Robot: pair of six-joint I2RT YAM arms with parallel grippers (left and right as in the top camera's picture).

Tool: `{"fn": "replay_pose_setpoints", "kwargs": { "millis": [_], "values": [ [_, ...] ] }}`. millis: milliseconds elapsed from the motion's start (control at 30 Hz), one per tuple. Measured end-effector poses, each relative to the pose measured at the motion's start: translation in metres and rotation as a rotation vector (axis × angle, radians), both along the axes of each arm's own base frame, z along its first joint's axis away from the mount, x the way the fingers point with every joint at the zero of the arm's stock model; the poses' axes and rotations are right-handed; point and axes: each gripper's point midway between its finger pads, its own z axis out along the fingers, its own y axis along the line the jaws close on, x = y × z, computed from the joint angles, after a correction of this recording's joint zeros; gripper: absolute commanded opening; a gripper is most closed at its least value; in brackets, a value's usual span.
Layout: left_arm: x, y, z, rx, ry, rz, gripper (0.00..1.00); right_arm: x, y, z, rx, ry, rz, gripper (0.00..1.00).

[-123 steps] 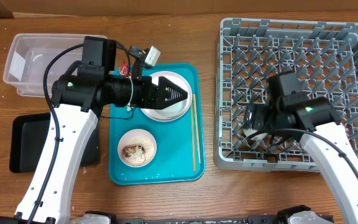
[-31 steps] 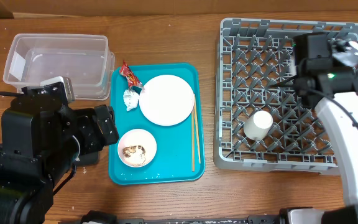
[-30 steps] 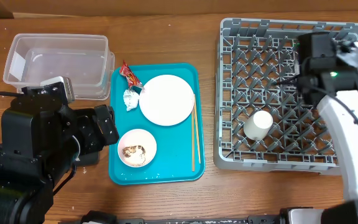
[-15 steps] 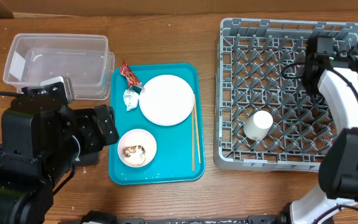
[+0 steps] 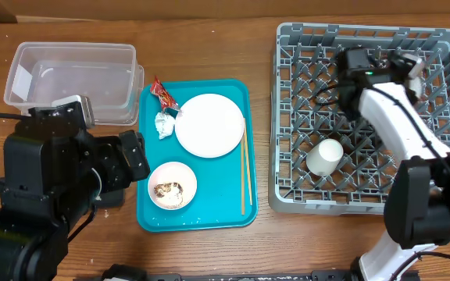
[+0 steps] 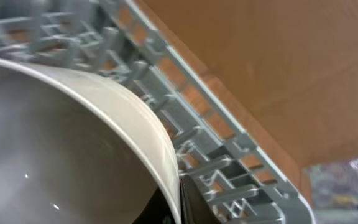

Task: Sort waste into correct bins and load items into the dishwasher
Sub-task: 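Carry the white bowl over the gray rack with the right gripper, then set the white bowl into the rack's back corner and release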

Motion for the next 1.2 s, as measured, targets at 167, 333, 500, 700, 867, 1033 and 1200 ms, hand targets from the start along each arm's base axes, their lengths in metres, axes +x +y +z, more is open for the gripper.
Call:
{"fn": "replay_pose_setpoints", "kwargs": {
  "millis": [167, 333, 500, 700, 867, 1033, 1200],
  "values": [
    [0.002, 0.0, -0.001, 0.002, 0.007, 0.0, 1.0, 0.005, 0.018, -0.001, -0.007, 0.008, 0.047, 0.05],
    [0.002, 0.0, -0.001, 0.002, 0.007, 0.0, 1.0, 0.005, 0.015, 0.002, -0.032, 0.001, 0.042, 0.05],
    [0.002, 0.0, -0.002, 0.002, 0.007, 0.0, 1.0, 0.01, -0.001, 0.021, -0.136, -0.06, 0.001, 0.04],
    [0.002, 0.0, -0.001, 0.002, 0.007, 0.0, 1.0, -0.002, -0.042, 0.021, -0.138, -0.023, -0.088, 0.04],
    [0.002, 0.0, -0.002, 0.002, 0.007, 0.0, 1.0, -0.01, -0.062, 0.015, -0.105, -0.002, -0.129, 0.04],
    [0.003, -0.001, -0.003, 0.003, 0.014, 0.0, 1.0, -0.007, -0.053, 0.002, -0.071, 0.039, -0.1, 0.04],
    [0.003, -0.001, -0.003, 0.003, 0.014, 0.0, 1.0, 0.0, -0.036, 0.0, -0.113, 0.071, -0.059, 0.04]
  ]
}}
